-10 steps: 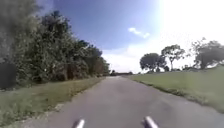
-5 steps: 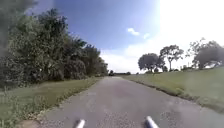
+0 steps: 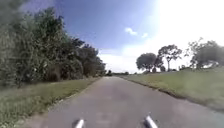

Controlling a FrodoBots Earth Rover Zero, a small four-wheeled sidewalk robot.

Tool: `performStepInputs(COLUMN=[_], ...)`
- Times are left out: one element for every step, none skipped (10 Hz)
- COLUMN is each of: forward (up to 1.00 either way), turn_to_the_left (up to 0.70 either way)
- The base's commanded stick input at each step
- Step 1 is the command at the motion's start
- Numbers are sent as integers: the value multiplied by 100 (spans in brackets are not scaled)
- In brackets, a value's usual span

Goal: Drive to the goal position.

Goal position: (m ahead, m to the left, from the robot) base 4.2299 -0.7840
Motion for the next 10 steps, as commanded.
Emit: performStepInputs(forward=[70, 70, 70, 70, 70, 70, 70, 70, 70, 70], turn_to_the_left=[35, 6, 0, 0, 0, 0, 0, 0, 0, 0])
